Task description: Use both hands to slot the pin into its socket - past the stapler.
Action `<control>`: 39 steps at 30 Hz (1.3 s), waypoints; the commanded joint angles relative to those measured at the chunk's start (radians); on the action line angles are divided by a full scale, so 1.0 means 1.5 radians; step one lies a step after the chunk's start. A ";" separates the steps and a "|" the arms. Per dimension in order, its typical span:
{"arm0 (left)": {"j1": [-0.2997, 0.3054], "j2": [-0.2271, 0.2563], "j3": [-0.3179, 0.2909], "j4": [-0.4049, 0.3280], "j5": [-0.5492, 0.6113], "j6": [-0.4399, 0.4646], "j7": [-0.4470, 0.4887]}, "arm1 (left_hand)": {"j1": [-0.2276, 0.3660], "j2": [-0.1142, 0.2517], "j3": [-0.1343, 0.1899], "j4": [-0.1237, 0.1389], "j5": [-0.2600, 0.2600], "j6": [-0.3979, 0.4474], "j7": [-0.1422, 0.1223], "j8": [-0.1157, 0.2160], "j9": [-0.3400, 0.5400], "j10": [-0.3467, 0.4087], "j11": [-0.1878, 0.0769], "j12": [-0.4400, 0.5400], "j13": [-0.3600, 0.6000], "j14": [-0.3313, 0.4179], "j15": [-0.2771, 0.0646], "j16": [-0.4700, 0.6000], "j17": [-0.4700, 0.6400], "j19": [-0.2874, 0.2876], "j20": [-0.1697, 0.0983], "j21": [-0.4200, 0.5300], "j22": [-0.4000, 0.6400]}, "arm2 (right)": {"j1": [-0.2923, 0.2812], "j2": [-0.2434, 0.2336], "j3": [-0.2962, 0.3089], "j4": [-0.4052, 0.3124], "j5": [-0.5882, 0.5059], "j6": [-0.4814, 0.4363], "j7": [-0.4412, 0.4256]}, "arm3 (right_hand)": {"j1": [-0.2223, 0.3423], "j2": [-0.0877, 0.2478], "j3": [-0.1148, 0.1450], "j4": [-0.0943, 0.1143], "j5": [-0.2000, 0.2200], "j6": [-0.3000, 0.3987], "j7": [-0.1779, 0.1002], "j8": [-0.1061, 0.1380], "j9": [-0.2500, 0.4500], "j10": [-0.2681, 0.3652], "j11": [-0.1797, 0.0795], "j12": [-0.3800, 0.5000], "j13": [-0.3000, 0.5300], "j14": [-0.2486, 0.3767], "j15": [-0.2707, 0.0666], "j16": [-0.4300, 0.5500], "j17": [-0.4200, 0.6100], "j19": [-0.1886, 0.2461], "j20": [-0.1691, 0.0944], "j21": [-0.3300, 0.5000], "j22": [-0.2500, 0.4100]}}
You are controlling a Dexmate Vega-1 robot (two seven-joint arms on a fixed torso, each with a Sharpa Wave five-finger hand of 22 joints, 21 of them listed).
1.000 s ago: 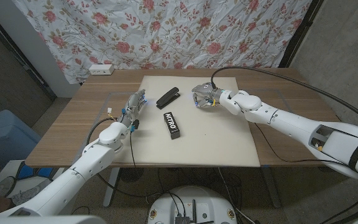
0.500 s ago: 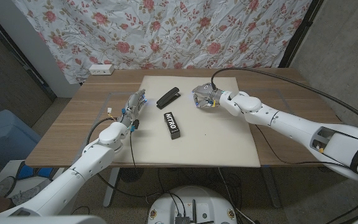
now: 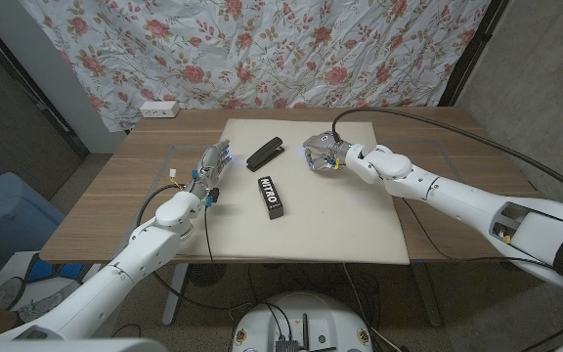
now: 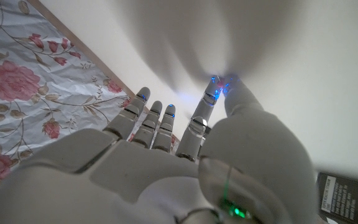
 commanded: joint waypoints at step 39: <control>0.020 0.097 0.001 -0.133 0.080 0.099 0.034 | -0.001 0.053 0.007 0.000 0.000 0.011 -0.002 -0.001 0.003 0.005 -0.011 0.000 0.002 -0.002 -0.003 -0.001 0.001 0.011 -0.018 -0.002 0.004 | -0.064 -0.012 0.093 -0.036 0.146 0.007 -0.070 | 0.004 0.010 -0.008 -0.004 0.001 0.029 -0.008 -0.006 -0.017 0.018 0.002 0.001 0.002 0.009 -0.020 0.005 0.003 0.008 0.000 -0.001 0.000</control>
